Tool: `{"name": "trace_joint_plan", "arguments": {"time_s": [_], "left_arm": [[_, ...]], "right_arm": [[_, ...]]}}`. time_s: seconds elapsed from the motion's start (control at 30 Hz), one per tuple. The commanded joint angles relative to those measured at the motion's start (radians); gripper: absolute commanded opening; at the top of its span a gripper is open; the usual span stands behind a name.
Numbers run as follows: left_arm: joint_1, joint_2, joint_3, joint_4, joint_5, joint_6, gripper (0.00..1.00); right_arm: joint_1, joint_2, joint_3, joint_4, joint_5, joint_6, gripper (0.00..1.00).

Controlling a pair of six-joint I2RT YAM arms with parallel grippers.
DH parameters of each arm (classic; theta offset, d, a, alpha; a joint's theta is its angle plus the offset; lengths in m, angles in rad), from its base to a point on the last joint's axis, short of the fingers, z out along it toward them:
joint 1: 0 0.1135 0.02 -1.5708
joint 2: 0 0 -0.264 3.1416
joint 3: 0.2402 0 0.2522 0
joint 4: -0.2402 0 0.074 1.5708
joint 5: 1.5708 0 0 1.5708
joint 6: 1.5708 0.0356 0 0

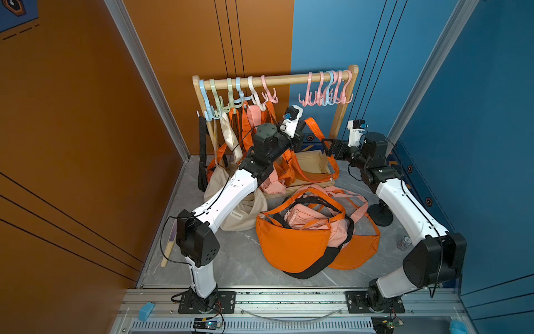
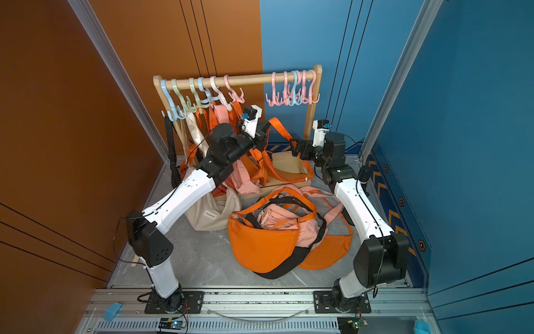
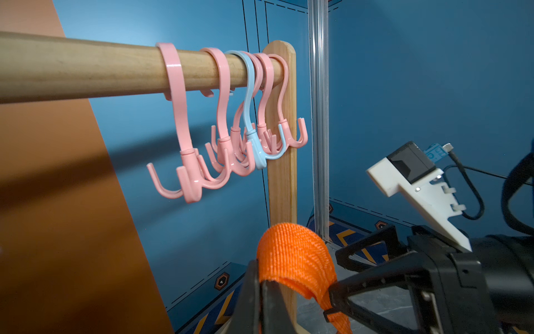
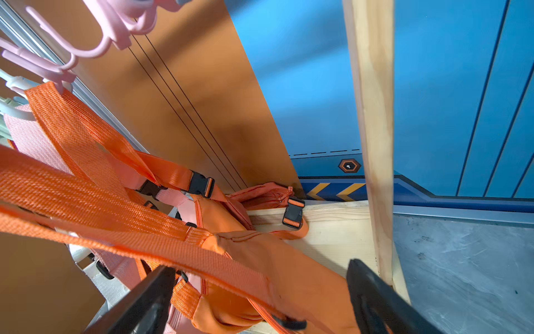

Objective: Take the bag off the hook
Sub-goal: Pick up the bag from the hook.

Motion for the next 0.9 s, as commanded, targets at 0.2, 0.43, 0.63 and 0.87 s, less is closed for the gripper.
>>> {"name": "trace_joint_plan", "arguments": {"time_s": [0.2,0.43,0.63,0.87], "left_arm": [[-0.004,-0.025,0.005,0.007,-0.008,-0.008,0.0],[-0.005,-0.023,-0.018,0.004,-0.008,-0.011,0.0],[-0.003,-0.016,-0.015,0.003,-0.008,-0.015,0.0],[-0.002,-0.021,-0.031,0.0,-0.009,-0.017,0.0]], "right_arm": [[0.046,0.063,0.033,0.04,0.001,-0.03,0.87],[0.046,0.103,0.094,0.041,-0.041,-0.017,0.51],[0.055,0.108,0.101,0.04,-0.036,-0.017,0.27],[0.043,0.083,0.108,0.034,-0.022,-0.021,0.0]]}}
